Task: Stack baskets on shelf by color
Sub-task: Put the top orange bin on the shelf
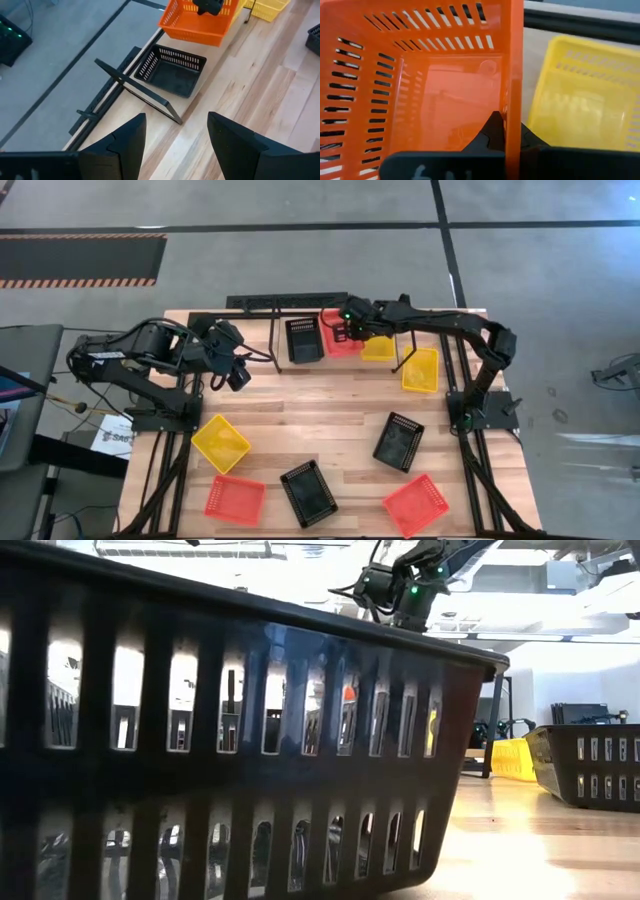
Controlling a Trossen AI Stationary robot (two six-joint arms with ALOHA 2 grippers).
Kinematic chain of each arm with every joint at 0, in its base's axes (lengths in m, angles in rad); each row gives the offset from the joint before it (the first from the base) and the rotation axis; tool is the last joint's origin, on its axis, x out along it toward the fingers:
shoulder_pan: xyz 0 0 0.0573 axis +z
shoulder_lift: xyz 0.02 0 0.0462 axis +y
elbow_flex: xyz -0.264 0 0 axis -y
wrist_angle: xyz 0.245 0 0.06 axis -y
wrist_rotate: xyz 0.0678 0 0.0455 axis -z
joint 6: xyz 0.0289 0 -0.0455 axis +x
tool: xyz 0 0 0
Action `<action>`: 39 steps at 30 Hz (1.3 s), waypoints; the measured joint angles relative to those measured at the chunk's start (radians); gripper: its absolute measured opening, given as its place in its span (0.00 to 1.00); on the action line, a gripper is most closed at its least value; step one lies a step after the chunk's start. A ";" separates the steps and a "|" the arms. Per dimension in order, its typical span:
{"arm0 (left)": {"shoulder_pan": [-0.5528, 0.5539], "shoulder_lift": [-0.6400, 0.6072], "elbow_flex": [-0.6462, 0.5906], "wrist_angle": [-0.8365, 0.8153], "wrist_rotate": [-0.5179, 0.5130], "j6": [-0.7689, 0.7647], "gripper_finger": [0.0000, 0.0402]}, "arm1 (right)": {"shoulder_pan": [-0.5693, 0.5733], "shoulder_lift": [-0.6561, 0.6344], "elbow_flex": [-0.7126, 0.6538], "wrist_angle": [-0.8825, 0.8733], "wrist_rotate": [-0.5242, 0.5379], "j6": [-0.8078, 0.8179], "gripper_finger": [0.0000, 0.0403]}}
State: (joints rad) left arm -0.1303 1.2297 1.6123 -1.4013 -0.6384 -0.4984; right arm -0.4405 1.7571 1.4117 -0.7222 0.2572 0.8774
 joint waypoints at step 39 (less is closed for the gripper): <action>0.000 0.000 0.000 -0.008 0.032 0.016 0.50 | 0.055 0.033 -0.102 0.115 0.052 0.173 0.00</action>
State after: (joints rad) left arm -0.1303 1.2297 1.6123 -1.4090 -0.6067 -0.4828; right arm -0.3859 1.7901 1.3096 -0.6073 0.3091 1.0500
